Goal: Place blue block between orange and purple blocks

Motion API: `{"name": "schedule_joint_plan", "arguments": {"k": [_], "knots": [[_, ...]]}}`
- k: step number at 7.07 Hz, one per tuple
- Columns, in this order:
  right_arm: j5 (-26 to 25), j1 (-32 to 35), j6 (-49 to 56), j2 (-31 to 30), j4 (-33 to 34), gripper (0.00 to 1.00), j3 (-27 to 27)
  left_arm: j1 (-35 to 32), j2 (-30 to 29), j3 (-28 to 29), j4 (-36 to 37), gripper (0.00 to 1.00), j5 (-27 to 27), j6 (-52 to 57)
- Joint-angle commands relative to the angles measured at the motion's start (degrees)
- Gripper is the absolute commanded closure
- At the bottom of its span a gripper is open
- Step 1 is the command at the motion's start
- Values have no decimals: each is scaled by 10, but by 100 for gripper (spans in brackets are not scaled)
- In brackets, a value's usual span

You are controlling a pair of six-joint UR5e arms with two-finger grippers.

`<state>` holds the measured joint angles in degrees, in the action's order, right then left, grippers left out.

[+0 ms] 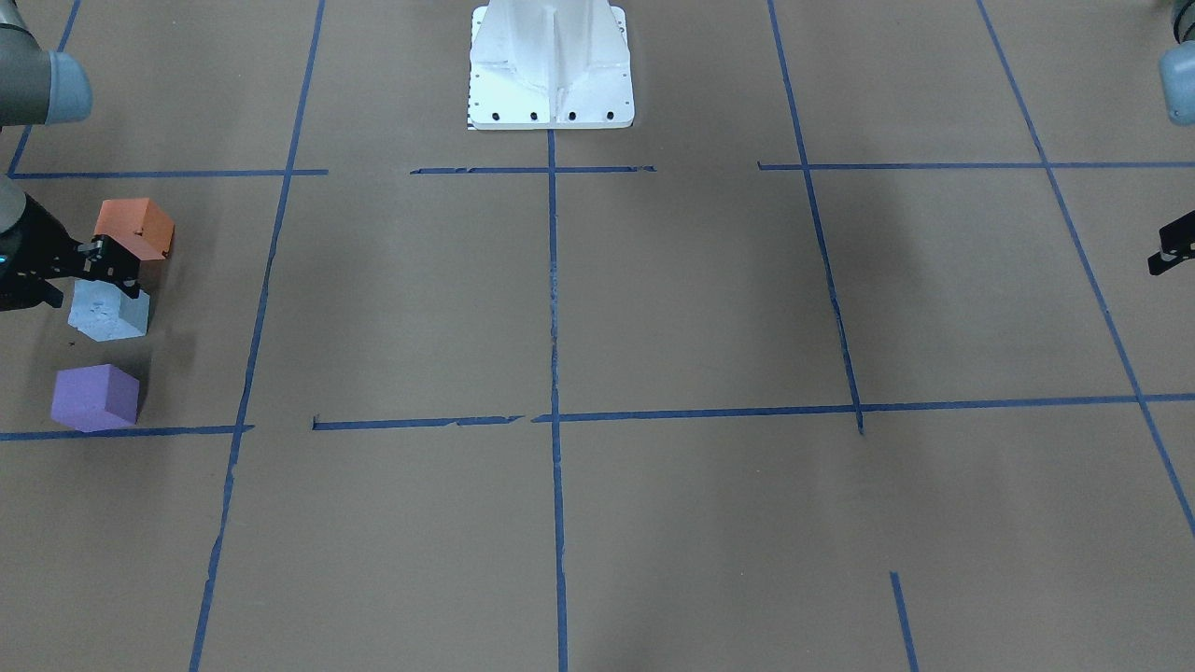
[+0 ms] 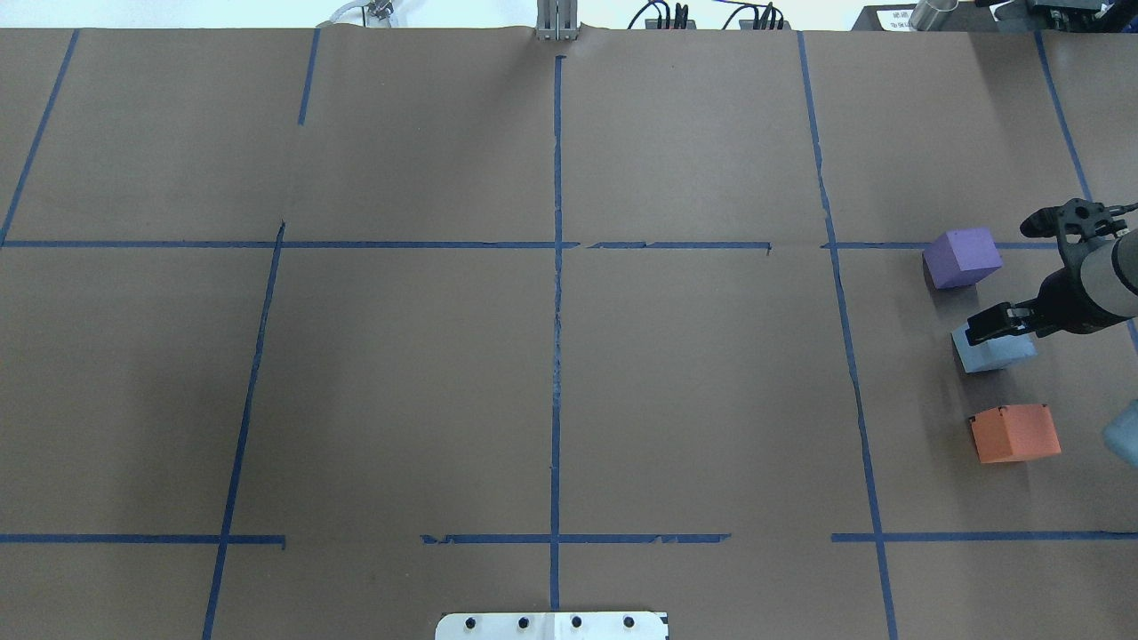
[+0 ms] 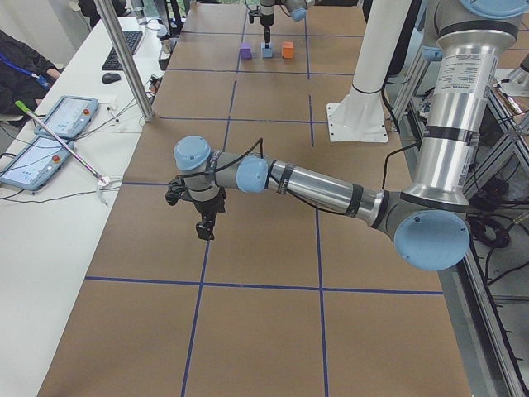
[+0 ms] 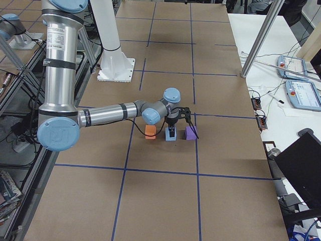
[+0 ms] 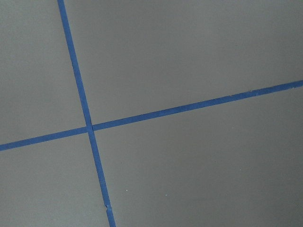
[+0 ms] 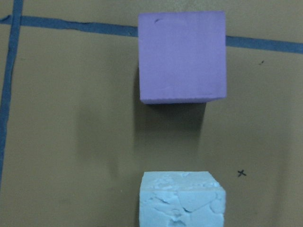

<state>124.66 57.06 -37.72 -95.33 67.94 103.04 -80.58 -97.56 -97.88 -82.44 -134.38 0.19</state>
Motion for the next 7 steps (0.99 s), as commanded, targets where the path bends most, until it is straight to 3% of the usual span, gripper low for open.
{"name": "schedule_joint_plan", "arguments": {"k": [1, 3, 4, 5, 7], "knots": [[32, 112, 164, 4, 166, 0, 61, 0, 0, 0, 0, 0, 0, 2], [41, 244, 406, 9, 330, 0, 84, 0, 2, 0, 0, 0, 2, 8], [74, 309, 503, 1, 371, 0, 76, -5, 6, 2, 1, 0, 4, 42], [79, 347, 564, -18, 395, 0, 62, -33, 11, 16, 4, 0, 5, 112], [95, 356, 569, -41, 387, 0, 51, -92, 45, 19, 9, 0, 2, 130]]}}
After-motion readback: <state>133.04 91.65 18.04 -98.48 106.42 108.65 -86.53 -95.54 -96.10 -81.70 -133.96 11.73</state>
